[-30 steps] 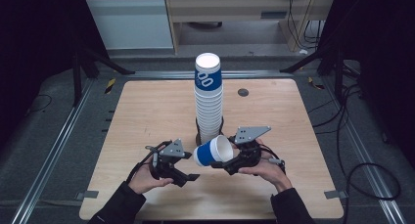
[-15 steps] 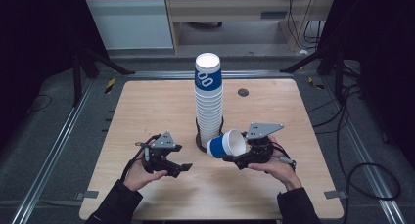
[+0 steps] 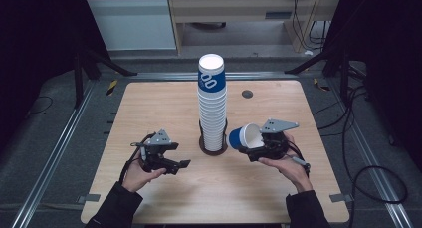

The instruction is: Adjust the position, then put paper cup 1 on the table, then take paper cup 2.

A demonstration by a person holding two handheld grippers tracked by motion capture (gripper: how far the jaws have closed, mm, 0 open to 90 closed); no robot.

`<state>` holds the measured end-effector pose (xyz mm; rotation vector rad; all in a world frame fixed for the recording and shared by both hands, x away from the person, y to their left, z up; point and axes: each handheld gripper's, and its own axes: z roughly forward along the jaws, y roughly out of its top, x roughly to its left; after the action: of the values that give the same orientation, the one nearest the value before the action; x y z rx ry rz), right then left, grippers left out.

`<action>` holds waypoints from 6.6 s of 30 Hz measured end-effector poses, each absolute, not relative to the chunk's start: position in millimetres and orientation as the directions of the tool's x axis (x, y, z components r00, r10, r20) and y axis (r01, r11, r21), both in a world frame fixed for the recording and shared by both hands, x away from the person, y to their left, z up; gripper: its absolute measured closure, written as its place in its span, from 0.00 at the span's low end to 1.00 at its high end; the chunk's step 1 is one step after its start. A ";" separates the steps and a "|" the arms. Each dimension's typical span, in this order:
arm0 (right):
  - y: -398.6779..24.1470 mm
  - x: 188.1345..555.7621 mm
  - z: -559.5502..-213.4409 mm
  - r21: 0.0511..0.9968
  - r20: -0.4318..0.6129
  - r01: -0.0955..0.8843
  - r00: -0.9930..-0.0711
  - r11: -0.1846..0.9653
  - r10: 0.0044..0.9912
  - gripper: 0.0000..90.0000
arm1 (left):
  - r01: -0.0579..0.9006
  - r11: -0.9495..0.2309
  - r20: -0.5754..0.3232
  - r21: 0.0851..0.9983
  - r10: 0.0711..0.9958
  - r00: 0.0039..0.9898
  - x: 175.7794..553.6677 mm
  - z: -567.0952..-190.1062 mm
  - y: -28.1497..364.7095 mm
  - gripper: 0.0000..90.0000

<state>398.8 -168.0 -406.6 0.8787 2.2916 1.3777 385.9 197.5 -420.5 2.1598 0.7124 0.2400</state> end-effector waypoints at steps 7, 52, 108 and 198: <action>-183.9 409.2 -401.3 0.857 0.001 0.388 -0.659 0.339 0.752 0.20 | 0.430 -0.476 -0.077 0.767 0.597 0.799 389.8 -419.8 204.3 0.22; -231.3 498.9 -441.2 0.478 -0.082 0.776 -0.428 0.412 0.900 0.20 | 0.484 -0.475 -0.037 0.735 0.684 0.728 398.0 -421.1 220.8 0.22; -218.1 426.1 -358.1 0.907 -0.035 0.347 -0.501 0.237 0.865 0.09 | 0.482 -0.452 -0.048 0.750 0.691 0.722 398.2 -421.4 224.0 0.21; -70.6 452.6 -254.3 0.994 -0.002 0.076 -0.735 0.085 0.678 0.22 | 0.480 -0.406 -0.063 0.777 0.710 0.702 398.6 -418.7 231.0 0.24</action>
<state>452.6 -70.6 -254.3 0.7407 1.8998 1.6940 398.6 231.0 -418.7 2.0823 0.9065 0.3526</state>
